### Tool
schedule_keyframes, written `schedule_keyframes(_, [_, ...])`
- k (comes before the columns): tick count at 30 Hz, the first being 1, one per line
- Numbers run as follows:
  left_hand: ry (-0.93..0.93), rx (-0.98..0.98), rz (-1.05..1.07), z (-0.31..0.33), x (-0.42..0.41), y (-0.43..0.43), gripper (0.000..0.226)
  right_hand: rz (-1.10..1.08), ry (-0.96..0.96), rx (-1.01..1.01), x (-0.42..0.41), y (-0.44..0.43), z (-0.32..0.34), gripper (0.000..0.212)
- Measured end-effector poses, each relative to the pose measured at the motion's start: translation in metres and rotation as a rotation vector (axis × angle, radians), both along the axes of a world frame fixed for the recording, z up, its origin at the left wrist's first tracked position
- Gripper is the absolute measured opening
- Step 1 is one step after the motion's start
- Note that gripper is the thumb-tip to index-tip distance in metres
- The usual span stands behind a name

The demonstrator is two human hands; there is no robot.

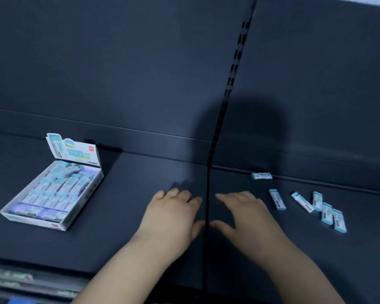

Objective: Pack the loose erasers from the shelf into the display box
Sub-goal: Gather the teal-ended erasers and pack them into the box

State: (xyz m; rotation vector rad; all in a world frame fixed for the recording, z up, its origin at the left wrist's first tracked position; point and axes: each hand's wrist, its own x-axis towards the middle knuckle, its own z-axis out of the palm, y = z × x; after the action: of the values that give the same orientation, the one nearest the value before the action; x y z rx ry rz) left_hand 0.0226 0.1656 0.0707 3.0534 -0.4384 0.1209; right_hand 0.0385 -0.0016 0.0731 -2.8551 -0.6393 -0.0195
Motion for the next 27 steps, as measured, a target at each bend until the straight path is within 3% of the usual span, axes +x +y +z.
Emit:
schedule_keyframes(6, [0.000,-0.019,-0.017,-0.002,-0.002,-0.017,0.055,-0.013,0.005,0.026,-0.005,-0.015,-0.004,0.062])
schedule_keyframes(15, [0.078,-0.060,-0.184,-0.024,0.025,-0.020,0.054,-0.211,0.071,0.049,-0.014,-0.022,-0.028,0.057])
schedule_keyframes(20, [0.117,-0.073,-0.286,-0.035,0.037,-0.044,0.054,-0.348,0.066,0.057,-0.024,-0.046,-0.039,0.055])
schedule_keyframes(27, [0.123,-0.053,-0.324,-0.038,0.043,-0.092,0.055,-0.377,0.015,0.078,-0.020,-0.099,-0.040,0.054])
